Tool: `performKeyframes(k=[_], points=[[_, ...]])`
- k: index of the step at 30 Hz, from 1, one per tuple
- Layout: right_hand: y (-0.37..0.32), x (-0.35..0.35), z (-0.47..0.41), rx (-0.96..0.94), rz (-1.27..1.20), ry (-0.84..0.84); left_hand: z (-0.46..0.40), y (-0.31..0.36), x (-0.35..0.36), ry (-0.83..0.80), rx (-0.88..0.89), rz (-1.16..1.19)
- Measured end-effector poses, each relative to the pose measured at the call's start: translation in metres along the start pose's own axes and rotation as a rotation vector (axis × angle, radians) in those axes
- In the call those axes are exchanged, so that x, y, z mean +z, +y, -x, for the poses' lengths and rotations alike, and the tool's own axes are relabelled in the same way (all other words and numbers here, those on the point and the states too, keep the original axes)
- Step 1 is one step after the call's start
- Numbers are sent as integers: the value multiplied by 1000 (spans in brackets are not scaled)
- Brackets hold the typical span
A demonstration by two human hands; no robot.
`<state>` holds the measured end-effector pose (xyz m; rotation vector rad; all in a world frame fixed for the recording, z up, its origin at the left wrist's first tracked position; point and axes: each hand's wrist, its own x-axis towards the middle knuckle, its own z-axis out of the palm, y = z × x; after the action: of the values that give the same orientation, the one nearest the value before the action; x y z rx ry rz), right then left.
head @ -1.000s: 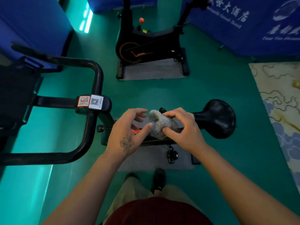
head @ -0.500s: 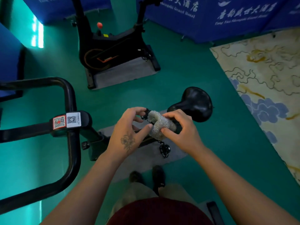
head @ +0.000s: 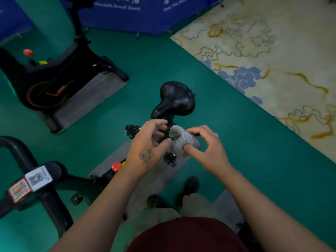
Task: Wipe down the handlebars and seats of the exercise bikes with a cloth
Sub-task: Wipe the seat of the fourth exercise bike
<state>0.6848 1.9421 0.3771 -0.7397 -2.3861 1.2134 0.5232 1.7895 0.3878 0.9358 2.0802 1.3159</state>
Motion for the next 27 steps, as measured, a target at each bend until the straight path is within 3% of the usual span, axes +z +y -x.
performKeyframes(k=[12,27], points=[[74,-83,40,183,-55,242,-47,45,95,-209,61,-6],[191,-221,118,386,-94,570,-101,120,290,-590,125,-33]])
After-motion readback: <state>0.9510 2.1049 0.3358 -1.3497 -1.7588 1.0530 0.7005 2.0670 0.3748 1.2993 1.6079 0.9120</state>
